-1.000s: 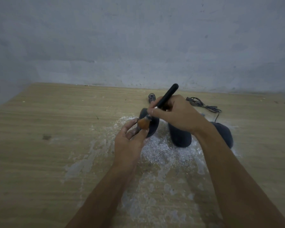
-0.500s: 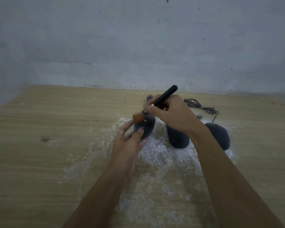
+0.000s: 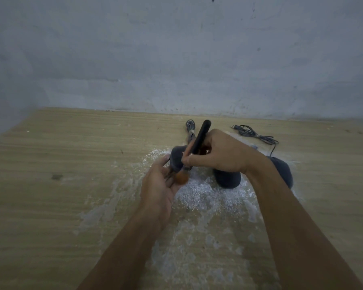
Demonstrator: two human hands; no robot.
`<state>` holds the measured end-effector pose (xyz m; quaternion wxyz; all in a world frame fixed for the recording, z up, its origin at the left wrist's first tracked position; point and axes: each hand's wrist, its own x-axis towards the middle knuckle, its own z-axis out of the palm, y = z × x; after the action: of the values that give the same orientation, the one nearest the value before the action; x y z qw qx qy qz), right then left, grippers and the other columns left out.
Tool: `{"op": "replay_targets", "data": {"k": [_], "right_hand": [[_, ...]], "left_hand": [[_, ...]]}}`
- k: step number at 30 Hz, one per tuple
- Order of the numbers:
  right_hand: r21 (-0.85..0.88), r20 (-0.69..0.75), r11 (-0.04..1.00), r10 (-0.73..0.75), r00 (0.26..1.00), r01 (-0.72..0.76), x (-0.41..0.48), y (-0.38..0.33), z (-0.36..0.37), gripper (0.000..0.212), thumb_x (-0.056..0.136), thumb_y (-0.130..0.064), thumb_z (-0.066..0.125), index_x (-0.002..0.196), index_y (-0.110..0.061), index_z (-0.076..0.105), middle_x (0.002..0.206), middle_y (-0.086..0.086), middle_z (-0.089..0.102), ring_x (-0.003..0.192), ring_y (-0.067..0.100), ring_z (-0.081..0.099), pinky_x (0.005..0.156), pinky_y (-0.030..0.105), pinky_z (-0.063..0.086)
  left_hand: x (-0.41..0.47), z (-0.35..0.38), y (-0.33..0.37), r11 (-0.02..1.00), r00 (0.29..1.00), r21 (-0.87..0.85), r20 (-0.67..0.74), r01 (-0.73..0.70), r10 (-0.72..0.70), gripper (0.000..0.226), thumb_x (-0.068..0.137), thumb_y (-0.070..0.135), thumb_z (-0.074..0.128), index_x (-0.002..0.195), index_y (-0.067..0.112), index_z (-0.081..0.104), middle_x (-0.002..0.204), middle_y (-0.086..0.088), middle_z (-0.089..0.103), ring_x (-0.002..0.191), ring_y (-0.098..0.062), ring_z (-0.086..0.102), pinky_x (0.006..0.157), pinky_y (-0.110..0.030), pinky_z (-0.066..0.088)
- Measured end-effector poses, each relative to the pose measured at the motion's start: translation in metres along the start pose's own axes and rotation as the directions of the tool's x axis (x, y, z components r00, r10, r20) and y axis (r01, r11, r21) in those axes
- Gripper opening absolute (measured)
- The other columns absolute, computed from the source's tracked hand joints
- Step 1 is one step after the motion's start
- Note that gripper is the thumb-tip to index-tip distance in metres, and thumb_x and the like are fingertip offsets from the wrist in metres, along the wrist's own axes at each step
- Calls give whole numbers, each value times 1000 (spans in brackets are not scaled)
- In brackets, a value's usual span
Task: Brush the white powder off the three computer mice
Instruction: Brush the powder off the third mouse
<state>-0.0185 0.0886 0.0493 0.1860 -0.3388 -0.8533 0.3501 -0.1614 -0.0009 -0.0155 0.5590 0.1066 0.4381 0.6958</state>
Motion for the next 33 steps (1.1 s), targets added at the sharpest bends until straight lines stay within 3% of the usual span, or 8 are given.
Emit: {"op": "replay_targets", "data": {"k": [5,8,12,15,22,28,31,33], "right_hand": [[111,-277,993,-5,961,37,4,0,-3,8,91,-23,71,87,-21,78,84,3,77,87,19,73,84,47,59],[24,-80,1000,22,997,-20,1,0,-2,8,90,-26,73,87,-21,78,87,14,75,88,31,71,85,54,57],[106,-227,993,-18,974,43,1,1,-3,8,92,-24,72,87,-23,78,78,-8,76,74,2,69,68,21,54],[52,-145,999,9,989,-2,2,0,-2,8,92,-26,72,88,-23,78,84,4,77,83,20,72,78,43,59],[149,-314,989,33,949,14,2,1,-5,10,93,-25,71,86,-19,77,76,27,63,62,17,51,59,31,42],[89,-254,996,25,967,-2,3,1,1,9,93,-26,72,86,-23,77,72,-5,72,65,3,63,59,19,51],[58,-495,998,15,869,16,11,1,5,10,95,-24,69,91,-19,77,74,0,73,64,17,65,56,36,54],[118,-588,991,21,809,61,12,2,0,10,95,-24,69,91,-20,77,67,-10,67,54,8,57,49,26,47]], "left_hand": [[0,3,1,1000,998,9,-50,24,-23,26,102,11,47,120,10,65,94,-10,73,90,-22,73,80,-35,61],[-1,4,2,1000,999,-8,-39,30,-30,21,103,14,48,112,10,66,82,-10,78,79,-20,77,69,-32,63],[1,3,0,1000,999,19,-50,20,-19,22,103,14,47,114,12,67,96,-10,73,90,-21,73,78,-34,61],[1,2,-3,996,1000,91,-21,-20,22,23,102,13,49,118,17,65,105,-11,74,96,-21,74,81,-33,60],[-1,1,-19,827,947,479,31,-294,319,59,79,12,83,124,35,53,103,16,64,79,15,67,66,-13,54],[2,7,-24,770,901,512,18,-381,434,61,77,6,85,124,32,55,101,17,65,80,7,70,67,-13,58],[1,7,-25,717,851,522,31,-461,525,57,75,4,85,117,31,56,97,16,69,81,5,72,66,-16,58],[0,8,-24,673,816,540,45,-506,577,56,74,5,86,110,35,55,96,17,70,82,5,72,66,-16,58]]}}
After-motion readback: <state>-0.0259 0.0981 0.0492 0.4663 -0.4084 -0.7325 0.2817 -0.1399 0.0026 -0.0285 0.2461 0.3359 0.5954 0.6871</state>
